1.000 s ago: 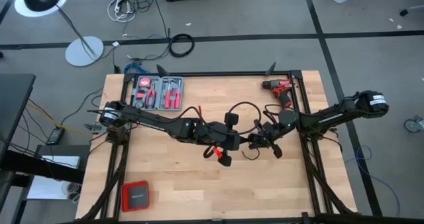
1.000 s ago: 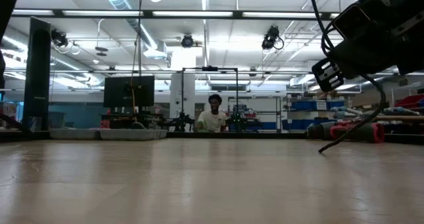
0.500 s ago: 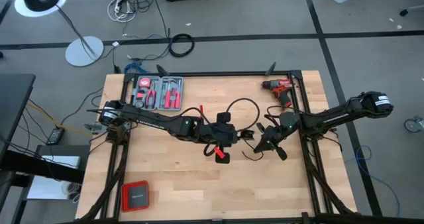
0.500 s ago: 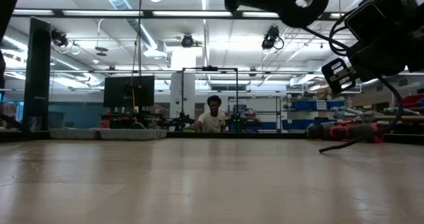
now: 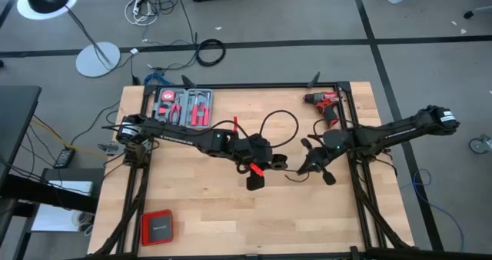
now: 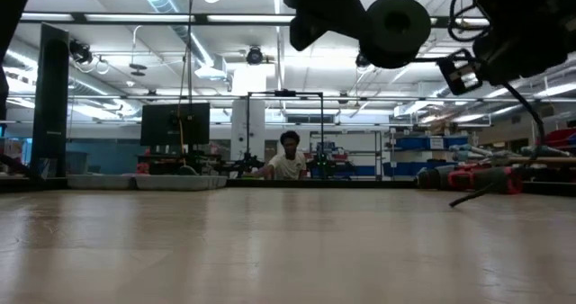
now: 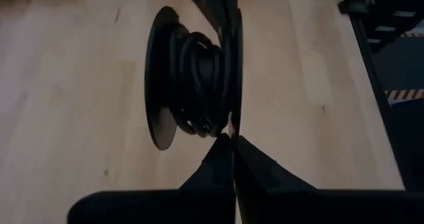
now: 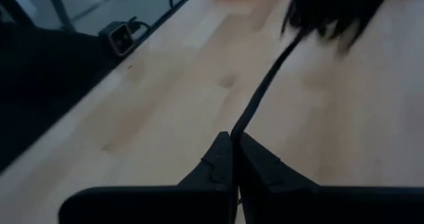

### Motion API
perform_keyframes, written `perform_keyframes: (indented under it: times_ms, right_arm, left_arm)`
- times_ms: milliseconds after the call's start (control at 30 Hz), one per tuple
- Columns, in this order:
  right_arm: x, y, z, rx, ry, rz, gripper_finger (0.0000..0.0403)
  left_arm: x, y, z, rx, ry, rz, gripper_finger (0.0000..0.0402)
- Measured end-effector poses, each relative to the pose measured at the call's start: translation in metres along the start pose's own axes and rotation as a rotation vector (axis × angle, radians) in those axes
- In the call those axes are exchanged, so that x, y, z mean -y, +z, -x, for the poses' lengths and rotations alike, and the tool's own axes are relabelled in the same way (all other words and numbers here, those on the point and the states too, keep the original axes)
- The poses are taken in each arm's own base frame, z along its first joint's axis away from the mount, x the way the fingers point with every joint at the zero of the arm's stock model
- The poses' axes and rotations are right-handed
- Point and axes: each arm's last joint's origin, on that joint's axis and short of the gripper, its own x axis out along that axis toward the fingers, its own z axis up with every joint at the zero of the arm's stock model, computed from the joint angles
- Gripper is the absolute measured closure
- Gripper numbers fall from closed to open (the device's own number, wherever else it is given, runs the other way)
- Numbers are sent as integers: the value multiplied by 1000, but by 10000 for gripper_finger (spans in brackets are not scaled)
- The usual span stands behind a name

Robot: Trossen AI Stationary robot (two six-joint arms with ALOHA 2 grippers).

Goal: Coil cords
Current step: Coil the black wire on the spool

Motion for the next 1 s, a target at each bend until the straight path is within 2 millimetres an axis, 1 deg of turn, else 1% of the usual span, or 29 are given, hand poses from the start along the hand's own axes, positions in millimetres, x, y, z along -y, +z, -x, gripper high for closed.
perform_keyframes:
  times_ms: [133, 233, 367, 667, 800, 1000]
  right_arm:
    - [-1, 13, 5, 41, -74, 140, 399]
    - [0, 22, 9, 56, -147, 207, 399]
    - [1, 31, 14, 70, -197, 283, 399]
    - [1, 38, 21, 105, -262, 319, 398]
    - [0, 43, 23, 164, -248, 340, 397]
    - [0, 43, 21, 166, -233, 316, 379]
  left_arm:
    - [0, 0, 0, -2, -28, 18, 402]
    - [0, 0, 0, -3, -33, 33, 402]
    - [1, 0, 0, -7, -63, 44, 402]
    - [1, 0, -1, -14, -83, 48, 402]
    - [1, 1, -1, -9, -88, 43, 402]
    - [0, 3, -1, 11, -89, 40, 402]
